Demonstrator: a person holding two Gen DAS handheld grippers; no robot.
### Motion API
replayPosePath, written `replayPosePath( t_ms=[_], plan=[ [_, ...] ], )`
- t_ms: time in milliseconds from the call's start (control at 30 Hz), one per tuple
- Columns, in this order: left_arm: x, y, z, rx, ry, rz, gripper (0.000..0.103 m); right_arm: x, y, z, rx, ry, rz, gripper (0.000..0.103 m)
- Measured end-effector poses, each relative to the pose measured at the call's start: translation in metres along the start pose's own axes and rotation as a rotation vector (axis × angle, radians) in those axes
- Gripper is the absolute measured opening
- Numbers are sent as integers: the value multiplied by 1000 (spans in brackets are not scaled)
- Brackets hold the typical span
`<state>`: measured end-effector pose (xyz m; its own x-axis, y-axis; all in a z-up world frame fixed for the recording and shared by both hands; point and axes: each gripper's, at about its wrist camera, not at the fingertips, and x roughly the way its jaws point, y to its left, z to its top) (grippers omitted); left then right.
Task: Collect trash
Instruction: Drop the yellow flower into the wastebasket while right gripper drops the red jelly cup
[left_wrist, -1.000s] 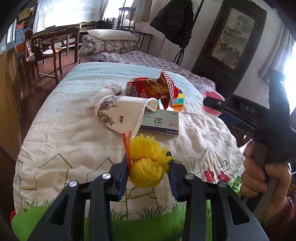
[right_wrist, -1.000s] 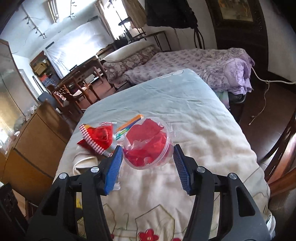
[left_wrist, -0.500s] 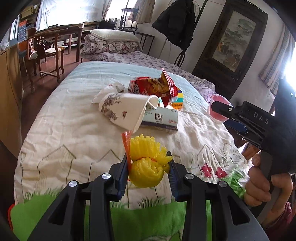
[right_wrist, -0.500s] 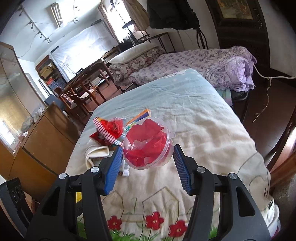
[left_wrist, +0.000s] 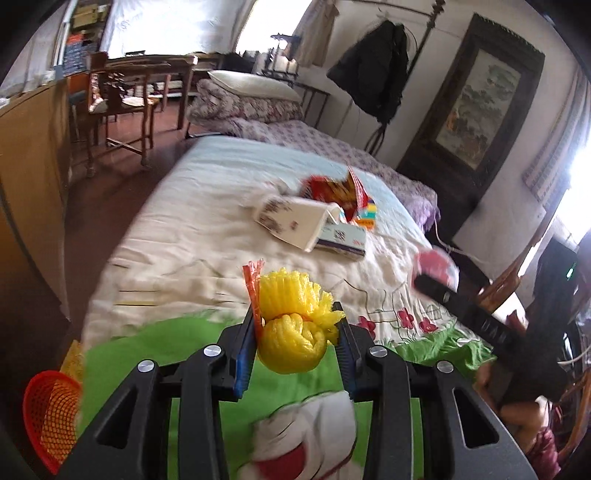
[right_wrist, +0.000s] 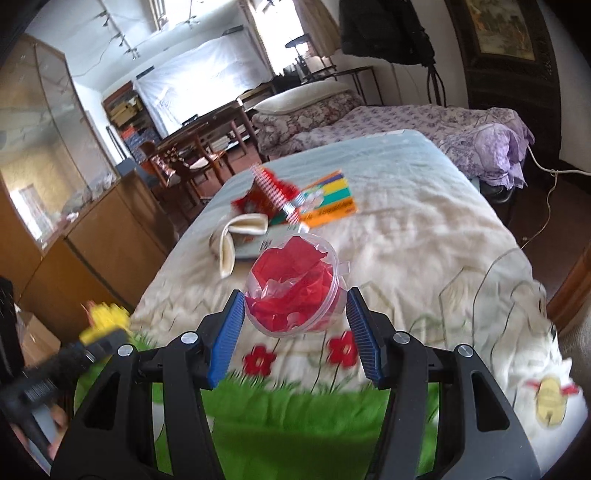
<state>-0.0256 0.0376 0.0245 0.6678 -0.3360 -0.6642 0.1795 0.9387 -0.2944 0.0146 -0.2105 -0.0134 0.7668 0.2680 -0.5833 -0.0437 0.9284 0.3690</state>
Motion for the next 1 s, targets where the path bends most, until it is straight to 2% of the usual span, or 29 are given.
replayPosePath(
  t_ms=[233, 433, 700, 800, 867, 900, 1000],
  plan=[
    [-59, 40, -2, -40, -78, 67, 38, -16, 16, -5, -14, 6, 32, 56],
    [-106, 96, -19, -107, -126, 158, 38, -35, 45, -1, -46, -11, 83, 56],
    [-133, 186, -60, -235, -103, 275, 39, -50, 106, -9, -148, -16, 156, 56],
    [-134, 215, -81, -267, -65, 324, 53, -50, 132, -16, -196, -4, 181, 56],
    [-136, 233, -95, -301, -45, 344, 74, -48, 153, -23, -235, 10, 201, 56],
    [-138, 242, -102, -321, -37, 357, 81, -48, 160, -26, -249, 16, 210, 56],
    [-148, 270, -120, -386, -34, 401, 89, -44, 188, -36, -311, 45, 245, 56]
  ],
)
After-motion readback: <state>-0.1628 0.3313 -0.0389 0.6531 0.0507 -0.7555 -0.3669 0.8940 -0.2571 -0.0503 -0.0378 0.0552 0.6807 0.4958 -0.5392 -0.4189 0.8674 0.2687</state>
